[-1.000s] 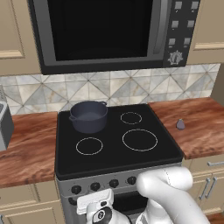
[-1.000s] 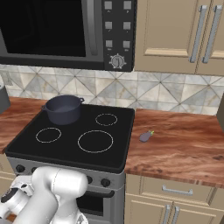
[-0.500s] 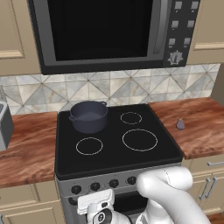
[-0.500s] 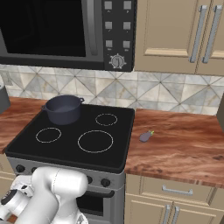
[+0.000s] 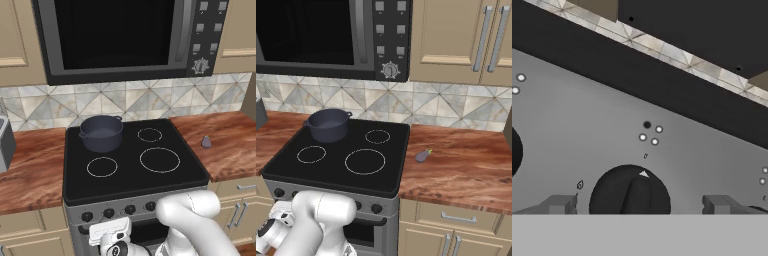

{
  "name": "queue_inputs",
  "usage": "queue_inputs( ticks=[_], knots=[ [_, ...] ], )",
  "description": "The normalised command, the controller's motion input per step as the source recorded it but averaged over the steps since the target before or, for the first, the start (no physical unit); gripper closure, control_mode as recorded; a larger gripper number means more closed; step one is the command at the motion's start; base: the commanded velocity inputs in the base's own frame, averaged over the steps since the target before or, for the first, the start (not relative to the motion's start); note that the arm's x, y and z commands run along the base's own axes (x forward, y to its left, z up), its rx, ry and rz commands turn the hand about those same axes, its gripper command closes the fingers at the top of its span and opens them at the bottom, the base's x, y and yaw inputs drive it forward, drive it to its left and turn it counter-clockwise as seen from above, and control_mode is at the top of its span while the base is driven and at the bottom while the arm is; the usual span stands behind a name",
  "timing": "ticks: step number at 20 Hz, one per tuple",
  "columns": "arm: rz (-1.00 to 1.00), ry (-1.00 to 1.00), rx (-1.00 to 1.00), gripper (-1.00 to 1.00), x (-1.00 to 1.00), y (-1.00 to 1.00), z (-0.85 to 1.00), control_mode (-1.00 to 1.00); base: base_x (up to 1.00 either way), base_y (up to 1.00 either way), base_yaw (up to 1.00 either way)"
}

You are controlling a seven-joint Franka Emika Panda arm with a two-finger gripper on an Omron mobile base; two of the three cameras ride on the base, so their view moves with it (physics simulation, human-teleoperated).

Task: Turn on the burner for the pot on the stove. Wait thirty seconds for the pot to heat up. Then add the eggplant to the pot.

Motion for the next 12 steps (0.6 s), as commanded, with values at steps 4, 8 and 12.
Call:
queue_inputs(
  ticks=[4, 8, 12],
  knots=[
    [-0.04, 0.0, 0.0, -1.0, 0.3, 0.0, 0.0, -1.0, 0.0, 0.0, 0.0],
    [-0.02, 0.0, 0.0, -1.0, 0.18, 0.0, 0.0, -1.0, 0.0, 0.0, 0.0],
    [0.0, 0.0, 0.0, -1.0, 0.0, 0.0, 0.0, -1.0, 0.0, 0.0, 0.0]
  ],
)
